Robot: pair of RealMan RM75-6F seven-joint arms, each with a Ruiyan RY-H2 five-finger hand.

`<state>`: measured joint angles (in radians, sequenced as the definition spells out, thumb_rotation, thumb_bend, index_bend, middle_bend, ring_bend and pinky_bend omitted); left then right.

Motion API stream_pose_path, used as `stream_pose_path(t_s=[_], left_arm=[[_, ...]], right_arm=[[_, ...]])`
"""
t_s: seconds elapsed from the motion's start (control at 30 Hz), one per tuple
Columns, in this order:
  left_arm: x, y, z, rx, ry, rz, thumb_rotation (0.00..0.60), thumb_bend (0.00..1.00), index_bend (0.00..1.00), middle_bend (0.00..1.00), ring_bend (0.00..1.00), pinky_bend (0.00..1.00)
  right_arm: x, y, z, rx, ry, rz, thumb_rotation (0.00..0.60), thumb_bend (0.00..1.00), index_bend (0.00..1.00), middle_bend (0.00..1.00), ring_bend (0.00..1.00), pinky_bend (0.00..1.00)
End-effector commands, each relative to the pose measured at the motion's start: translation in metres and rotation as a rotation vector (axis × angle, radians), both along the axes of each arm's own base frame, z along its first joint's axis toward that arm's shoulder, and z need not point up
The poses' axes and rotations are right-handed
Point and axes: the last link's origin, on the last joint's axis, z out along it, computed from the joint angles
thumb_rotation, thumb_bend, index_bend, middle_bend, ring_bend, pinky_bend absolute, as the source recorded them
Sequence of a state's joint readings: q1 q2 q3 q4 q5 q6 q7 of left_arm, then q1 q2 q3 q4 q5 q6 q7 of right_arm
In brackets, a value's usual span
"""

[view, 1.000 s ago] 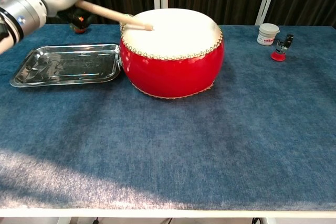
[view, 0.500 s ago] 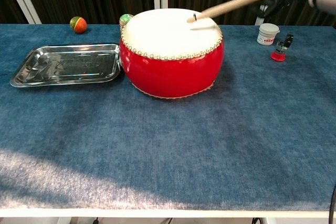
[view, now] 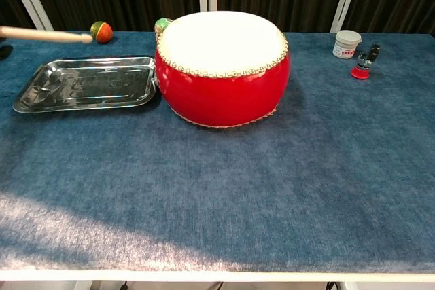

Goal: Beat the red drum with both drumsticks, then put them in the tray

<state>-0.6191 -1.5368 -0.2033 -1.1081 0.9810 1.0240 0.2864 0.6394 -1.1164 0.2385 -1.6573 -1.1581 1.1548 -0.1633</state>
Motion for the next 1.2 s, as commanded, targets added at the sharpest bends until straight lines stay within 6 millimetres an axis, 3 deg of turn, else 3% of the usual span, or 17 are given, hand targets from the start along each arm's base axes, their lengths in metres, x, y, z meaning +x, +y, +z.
stream_pose_path(t_s=[0.03, 0.17, 0.3, 0.53, 0.63, 0.7, 0.83, 1.0, 1.2], left_arm=[[-0.003, 0.010, -0.017, -0.038, -0.007, 0.043, 0.600, 0.48, 1.00, 1.00, 1.00, 1.00], [-0.004, 0.019, -0.024, -0.053, 0.018, 0.061, 0.600, 0.48, 0.98, 1.00, 1.00, 1.00], [-0.005, 0.024, -0.026, -0.056, 0.004, 0.079, 0.600, 0.41, 0.90, 0.97, 0.97, 1.00], [0.001, 0.021, -0.033, -0.071, -0.015, 0.061, 0.600, 0.23, 0.56, 0.65, 0.69, 0.99], [0.003, 0.018, -0.034, -0.093, -0.021, 0.056, 0.600, 0.19, 0.37, 0.48, 0.51, 0.85], [0.004, 0.015, -0.033, -0.103, -0.030, 0.056, 0.600, 0.18, 0.28, 0.37, 0.40, 0.66], [0.006, 0.011, -0.029, -0.098, -0.041, 0.047, 0.600, 0.15, 0.17, 0.22, 0.24, 0.39], [0.005, 0.010, -0.026, -0.086, -0.050, 0.040, 0.600, 0.11, 0.10, 0.12, 0.13, 0.25], [0.004, 0.001, -0.012, -0.069, -0.092, 0.026, 0.600, 0.10, 0.07, 0.10, 0.10, 0.22]], right_arm=[[-0.001, 0.002, -0.003, 0.008, 0.005, 0.000, 0.600, 0.51, 1.00, 1.00, 1.00, 1.00], [-0.003, 0.004, -0.007, 0.020, 0.018, -0.003, 0.600, 0.51, 1.00, 1.00, 1.00, 1.00], [-0.008, 0.004, -0.010, 0.026, 0.026, -0.018, 0.600, 0.51, 1.00, 1.00, 1.00, 1.00], [-0.017, 0.003, -0.019, 0.048, 0.026, -0.045, 0.600, 0.51, 1.00, 1.00, 1.00, 1.00], [-0.018, 0.001, -0.025, 0.061, 0.030, -0.046, 0.600, 0.51, 1.00, 1.00, 1.00, 1.00], [-0.018, -0.001, -0.028, 0.066, 0.028, -0.045, 0.600, 0.51, 1.00, 1.00, 1.00, 1.00], [-0.017, -0.004, -0.033, 0.076, 0.021, -0.041, 0.600, 0.51, 1.00, 1.00, 1.00, 1.00], [-0.017, -0.006, -0.039, 0.087, 0.011, -0.043, 0.600, 0.51, 1.00, 1.00, 1.00, 1.00], [-0.017, -0.007, -0.047, 0.101, -0.020, -0.043, 0.600, 0.51, 1.00, 1.00, 1.00, 1.00]])
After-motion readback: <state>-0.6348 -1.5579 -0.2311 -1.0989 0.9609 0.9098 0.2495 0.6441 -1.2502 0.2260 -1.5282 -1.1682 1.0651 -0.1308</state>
